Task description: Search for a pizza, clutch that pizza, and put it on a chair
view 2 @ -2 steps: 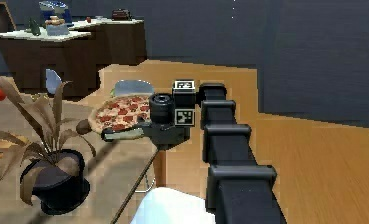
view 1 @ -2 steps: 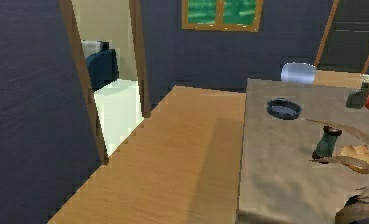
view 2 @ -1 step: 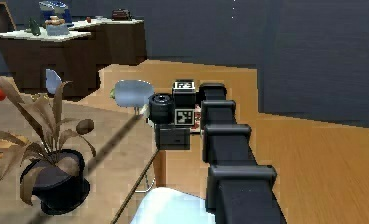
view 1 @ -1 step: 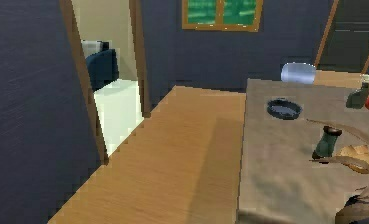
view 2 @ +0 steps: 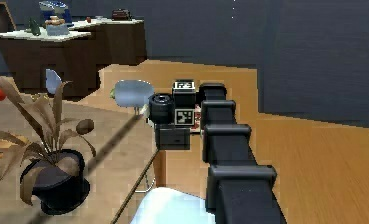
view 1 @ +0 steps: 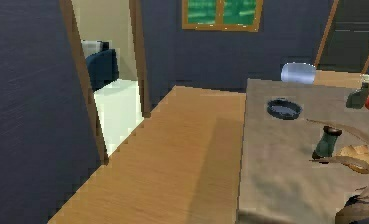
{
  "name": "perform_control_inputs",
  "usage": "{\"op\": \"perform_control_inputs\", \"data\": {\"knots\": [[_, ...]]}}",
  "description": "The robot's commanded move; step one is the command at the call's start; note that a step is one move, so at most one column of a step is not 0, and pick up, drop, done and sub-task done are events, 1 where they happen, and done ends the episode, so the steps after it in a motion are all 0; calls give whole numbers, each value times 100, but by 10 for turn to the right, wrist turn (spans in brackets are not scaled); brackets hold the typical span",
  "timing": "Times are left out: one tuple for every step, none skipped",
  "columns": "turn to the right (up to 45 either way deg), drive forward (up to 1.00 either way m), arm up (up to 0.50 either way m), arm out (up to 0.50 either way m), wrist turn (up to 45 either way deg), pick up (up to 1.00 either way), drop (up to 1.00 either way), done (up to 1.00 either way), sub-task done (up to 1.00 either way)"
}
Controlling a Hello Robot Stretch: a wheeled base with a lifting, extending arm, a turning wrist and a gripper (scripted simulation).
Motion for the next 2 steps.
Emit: {"op": "perform_control_inputs", "data": {"knots": [[0, 0, -50, 0, 0, 0, 0, 0, 0], [0, 0, 0, 0, 0, 0, 100, 0, 0]]}}
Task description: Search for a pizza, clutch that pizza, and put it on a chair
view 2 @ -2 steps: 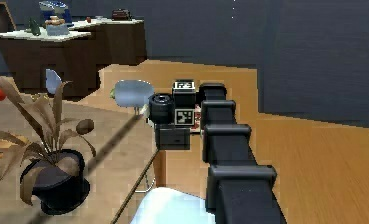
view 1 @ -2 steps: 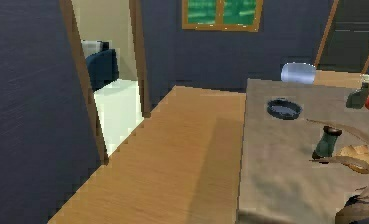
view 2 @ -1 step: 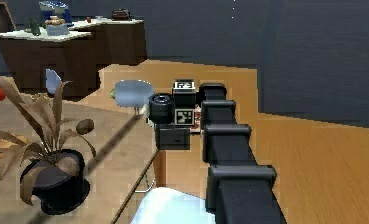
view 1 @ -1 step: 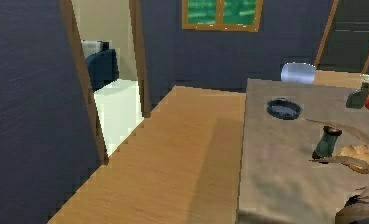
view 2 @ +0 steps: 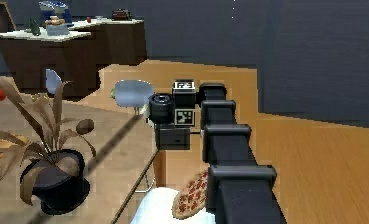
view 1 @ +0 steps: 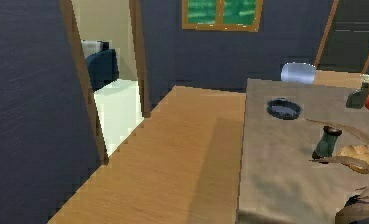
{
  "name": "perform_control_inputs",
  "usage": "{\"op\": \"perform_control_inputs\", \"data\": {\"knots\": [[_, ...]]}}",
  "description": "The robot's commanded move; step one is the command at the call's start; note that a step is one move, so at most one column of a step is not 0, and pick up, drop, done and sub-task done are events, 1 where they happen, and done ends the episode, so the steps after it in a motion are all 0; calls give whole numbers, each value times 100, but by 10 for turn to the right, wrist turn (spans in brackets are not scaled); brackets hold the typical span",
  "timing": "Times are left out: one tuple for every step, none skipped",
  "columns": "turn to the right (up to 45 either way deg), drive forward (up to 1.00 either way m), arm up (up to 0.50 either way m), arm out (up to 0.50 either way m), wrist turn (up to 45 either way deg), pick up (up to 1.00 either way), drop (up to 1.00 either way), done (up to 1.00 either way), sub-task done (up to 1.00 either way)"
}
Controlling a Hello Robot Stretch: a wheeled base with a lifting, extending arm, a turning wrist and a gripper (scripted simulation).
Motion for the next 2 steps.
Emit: {"op": "perform_control_inputs", "data": {"knots": [[0, 0, 0, -10, 0, 0, 0, 0, 0], [0, 0, 0, 0, 0, 0, 0, 100, 0]]}}
